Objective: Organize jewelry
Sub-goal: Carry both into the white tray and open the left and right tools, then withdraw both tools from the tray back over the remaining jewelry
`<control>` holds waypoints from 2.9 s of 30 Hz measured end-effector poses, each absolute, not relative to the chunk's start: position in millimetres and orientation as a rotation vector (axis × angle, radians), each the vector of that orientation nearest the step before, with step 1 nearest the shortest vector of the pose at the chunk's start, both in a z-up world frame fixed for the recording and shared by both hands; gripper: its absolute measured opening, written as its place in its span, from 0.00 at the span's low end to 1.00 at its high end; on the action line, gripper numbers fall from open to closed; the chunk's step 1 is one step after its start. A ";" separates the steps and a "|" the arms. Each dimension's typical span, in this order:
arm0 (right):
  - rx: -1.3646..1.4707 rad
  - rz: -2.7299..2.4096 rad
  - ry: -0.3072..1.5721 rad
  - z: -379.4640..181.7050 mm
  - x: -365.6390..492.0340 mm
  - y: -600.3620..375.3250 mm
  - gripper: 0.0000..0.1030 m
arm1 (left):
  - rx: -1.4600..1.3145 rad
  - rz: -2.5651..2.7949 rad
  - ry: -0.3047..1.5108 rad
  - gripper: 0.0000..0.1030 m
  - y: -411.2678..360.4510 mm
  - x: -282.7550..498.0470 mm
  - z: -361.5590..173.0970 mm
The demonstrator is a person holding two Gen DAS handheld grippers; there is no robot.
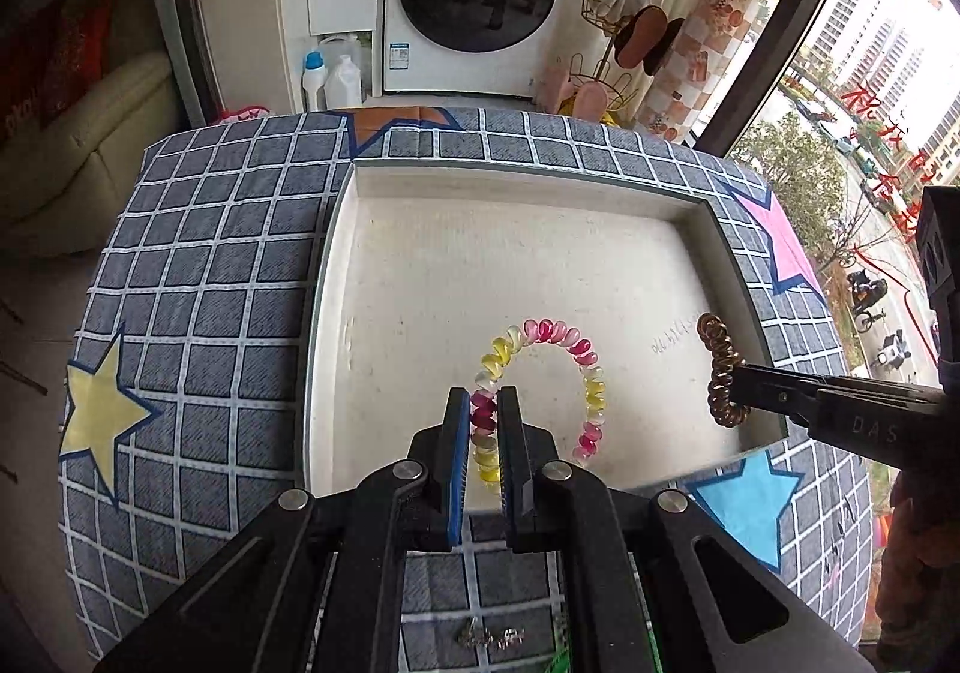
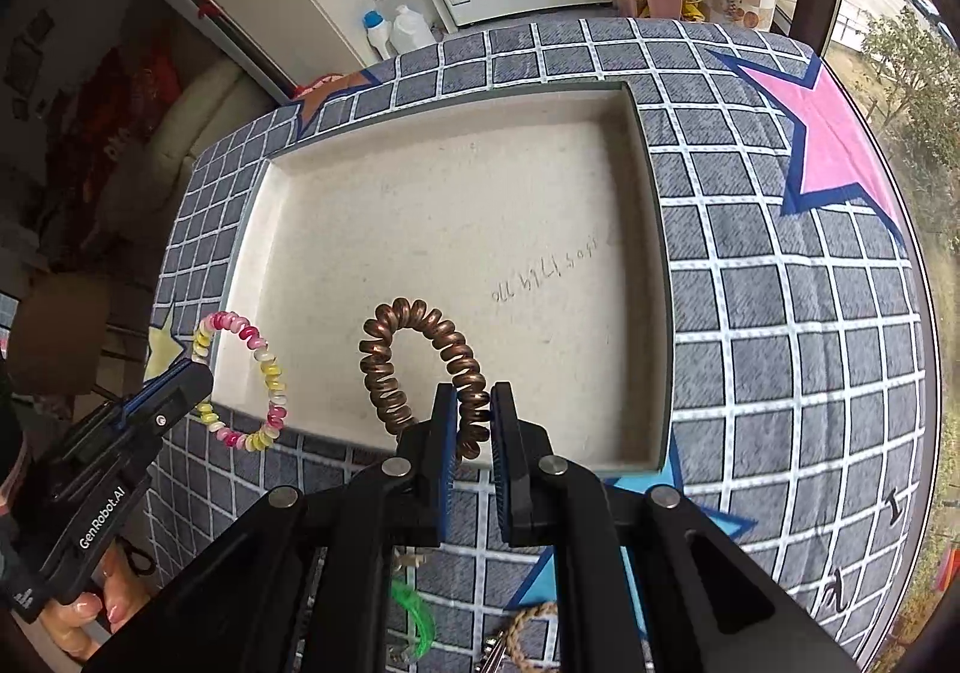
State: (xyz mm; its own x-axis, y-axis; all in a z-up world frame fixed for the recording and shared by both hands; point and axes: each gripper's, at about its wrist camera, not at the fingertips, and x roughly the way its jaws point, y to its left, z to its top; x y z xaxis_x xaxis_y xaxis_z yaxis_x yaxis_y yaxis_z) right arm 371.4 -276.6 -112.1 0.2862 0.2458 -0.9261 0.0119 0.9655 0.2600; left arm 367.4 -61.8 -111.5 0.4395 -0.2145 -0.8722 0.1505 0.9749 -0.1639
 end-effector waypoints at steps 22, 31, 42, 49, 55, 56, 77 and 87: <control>0.186 0.158 1.347 -159.4 415.2 -273.6 0.13 | 0.166 -0.131 1.185 0.21 -94.3 397.1 -169.6; 0.271 0.173 1.306 -144.2 410.9 -285.9 0.62 | 0.174 -0.129 1.152 0.21 -96.3 391.9 -154.6; 0.309 0.175 1.266 -126.8 395.1 -289.3 0.79 | 0.116 -0.123 1.133 1.00 -88.0 385.0 -139.0; 0.363 0.193 1.237 -117.0 381.0 -292.2 0.91 | 0.071 -0.096 1.088 1.00 -72.2 363.1 -122.9; 0.433 0.230 1.212 -108.7 360.1 -294.0 1.00 | 0.081 -0.077 1.068 1.00 -57.3 335.7 -111.2; 0.439 0.234 1.210 -107.4 356.4 -293.1 1.00 | 0.085 -0.068 1.061 1.00 -53.5 331.0 -109.5; 0.370 0.200 1.364 -118.5 244.1 -279.6 1.00 | 0.051 -0.059 1.229 1.00 7.3 208.2 -143.0; 0.309 0.106 1.430 -140.5 204.7 -286.9 1.00 | 0.110 -0.135 1.278 1.00 8.5 182.2 -164.4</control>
State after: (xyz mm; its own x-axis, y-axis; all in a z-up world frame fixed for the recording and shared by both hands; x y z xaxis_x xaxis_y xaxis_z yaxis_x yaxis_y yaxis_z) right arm 204.7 -286.9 -140.5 0.1439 0.2559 -0.9559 0.1124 0.9555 0.2727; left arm 182.2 8.5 -164.4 0.2822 -0.0398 -0.9585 0.1616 0.9868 0.0066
